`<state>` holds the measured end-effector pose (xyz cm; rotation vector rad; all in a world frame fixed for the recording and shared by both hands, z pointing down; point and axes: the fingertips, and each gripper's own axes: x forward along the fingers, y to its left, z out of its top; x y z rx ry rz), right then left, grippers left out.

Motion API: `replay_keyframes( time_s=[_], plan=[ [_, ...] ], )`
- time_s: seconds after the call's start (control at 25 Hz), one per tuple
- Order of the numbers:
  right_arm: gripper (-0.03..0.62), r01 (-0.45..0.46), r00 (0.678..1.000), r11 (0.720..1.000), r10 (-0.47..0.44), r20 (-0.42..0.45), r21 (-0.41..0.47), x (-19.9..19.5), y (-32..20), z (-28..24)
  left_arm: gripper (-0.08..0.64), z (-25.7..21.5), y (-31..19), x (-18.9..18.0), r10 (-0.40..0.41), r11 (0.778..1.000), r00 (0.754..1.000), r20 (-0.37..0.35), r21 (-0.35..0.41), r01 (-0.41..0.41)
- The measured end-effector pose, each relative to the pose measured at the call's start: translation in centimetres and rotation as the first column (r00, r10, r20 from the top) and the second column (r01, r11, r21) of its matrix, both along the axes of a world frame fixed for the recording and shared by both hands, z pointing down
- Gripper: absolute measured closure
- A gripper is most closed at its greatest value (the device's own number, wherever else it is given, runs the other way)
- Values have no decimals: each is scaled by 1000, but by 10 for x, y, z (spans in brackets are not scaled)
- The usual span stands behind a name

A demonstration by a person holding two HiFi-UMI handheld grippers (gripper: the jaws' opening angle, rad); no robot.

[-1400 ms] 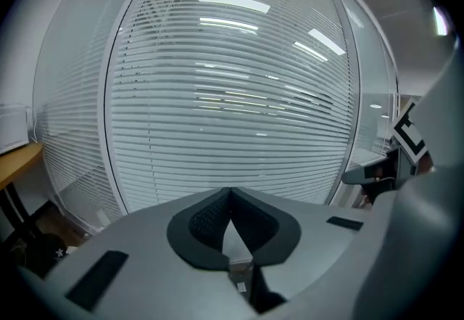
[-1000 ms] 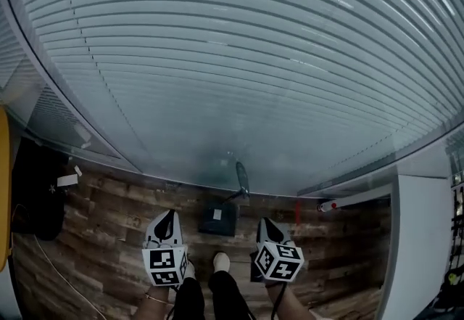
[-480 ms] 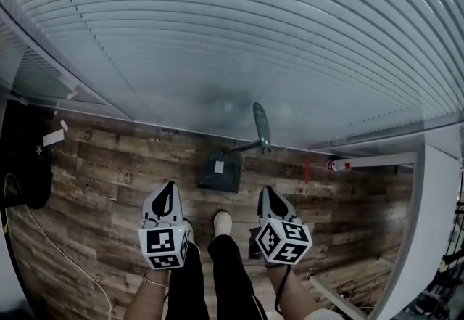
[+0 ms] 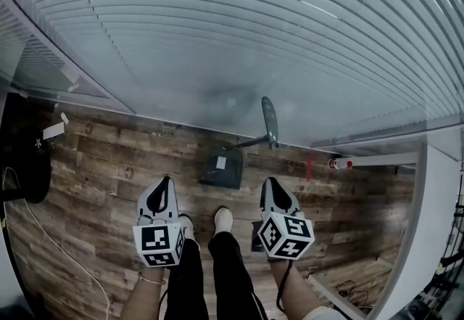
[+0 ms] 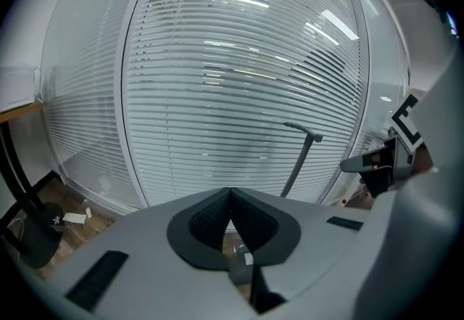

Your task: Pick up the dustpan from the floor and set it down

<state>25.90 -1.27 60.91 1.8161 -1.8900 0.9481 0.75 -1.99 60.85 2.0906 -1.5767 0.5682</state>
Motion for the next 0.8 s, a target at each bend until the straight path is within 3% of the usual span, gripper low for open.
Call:
replay_keyframes(
  time_s=[0.4, 0.52, 0.8],
  plan=[
    [554, 5, 1000, 1000, -5, 8, 28, -5, -17, 3, 543, 7, 7, -17, -30, 999, 999, 13, -12, 30],
    [488, 3, 1000, 1000, -3, 2, 26, -3, -22, 6, 543, 10, 9, -23, -42, 999, 999, 16, -20, 42],
    [440, 28, 1000, 999, -28, -2, 26, -3, -36, 12, 541, 15, 14, -30, -72, 997, 997, 20, -31, 72]
  ],
)
